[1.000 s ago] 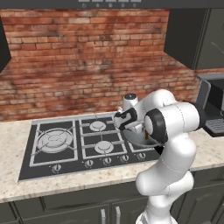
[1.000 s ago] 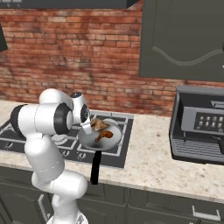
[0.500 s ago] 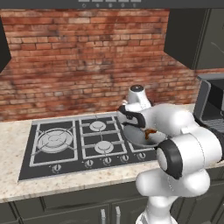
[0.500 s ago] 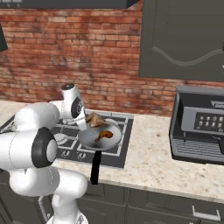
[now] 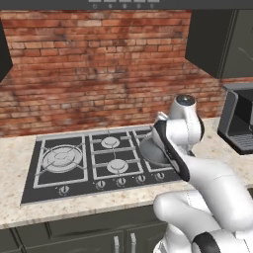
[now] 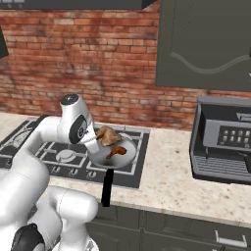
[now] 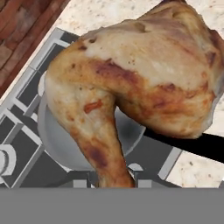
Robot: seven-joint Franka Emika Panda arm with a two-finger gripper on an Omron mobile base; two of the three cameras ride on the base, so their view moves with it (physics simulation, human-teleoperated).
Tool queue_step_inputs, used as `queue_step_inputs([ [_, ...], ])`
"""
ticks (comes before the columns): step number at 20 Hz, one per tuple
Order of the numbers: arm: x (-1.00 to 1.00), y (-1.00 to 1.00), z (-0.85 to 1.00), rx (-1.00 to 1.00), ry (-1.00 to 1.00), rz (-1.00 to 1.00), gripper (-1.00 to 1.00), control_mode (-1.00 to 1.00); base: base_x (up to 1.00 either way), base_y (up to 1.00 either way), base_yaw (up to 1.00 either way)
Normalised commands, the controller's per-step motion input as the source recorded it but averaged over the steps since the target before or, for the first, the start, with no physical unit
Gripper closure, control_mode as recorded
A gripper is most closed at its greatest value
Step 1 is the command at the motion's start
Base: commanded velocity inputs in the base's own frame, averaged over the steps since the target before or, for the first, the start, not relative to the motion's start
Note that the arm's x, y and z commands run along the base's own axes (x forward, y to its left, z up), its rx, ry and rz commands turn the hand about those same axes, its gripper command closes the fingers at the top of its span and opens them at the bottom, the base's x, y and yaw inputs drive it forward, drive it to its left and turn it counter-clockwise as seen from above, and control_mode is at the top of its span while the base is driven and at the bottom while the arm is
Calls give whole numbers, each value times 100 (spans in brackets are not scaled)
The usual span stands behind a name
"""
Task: Take the chicken drumsticks from the pan and place one on each plate on the dining counter.
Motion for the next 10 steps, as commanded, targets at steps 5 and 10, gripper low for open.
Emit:
queue_step_inputs([
  [5,-100,-47,37,0,-2,0,100,-100,0,0,0],
  [10,-99,-17,16,0,0,0,100,-100,0,0,0],
])
